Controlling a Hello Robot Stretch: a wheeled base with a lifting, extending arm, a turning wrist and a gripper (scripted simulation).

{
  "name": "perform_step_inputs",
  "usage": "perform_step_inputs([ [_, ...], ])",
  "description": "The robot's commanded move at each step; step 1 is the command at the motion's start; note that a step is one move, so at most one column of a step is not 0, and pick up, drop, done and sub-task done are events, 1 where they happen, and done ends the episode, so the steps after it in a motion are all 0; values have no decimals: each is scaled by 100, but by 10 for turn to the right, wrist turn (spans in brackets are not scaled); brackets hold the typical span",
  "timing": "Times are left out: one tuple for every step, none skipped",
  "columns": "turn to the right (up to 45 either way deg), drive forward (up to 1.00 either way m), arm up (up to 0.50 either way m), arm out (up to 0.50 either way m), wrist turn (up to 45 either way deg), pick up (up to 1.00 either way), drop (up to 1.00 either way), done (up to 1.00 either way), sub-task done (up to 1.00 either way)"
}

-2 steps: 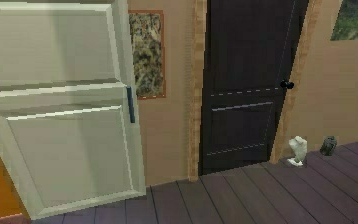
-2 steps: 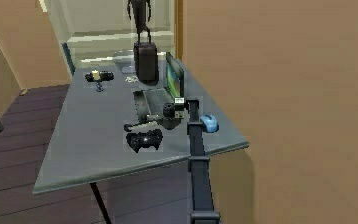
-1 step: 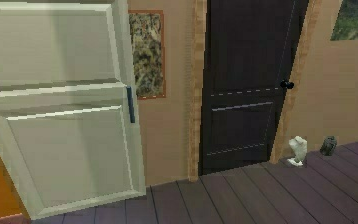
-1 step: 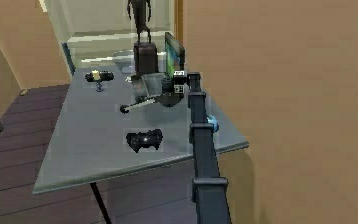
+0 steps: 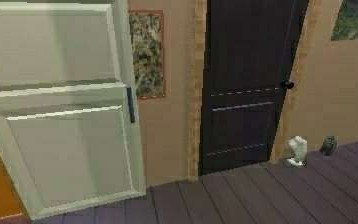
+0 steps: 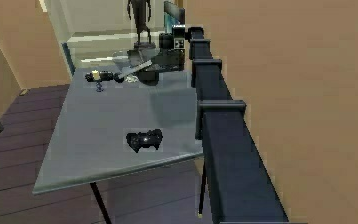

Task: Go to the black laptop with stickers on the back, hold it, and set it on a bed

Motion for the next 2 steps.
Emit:
perform_step_inputs([
  [0, 0, 0, 0, -450, 0, 0, 0, 0],
  [0, 0, 0, 0, -330, 0, 0, 0, 0],
])
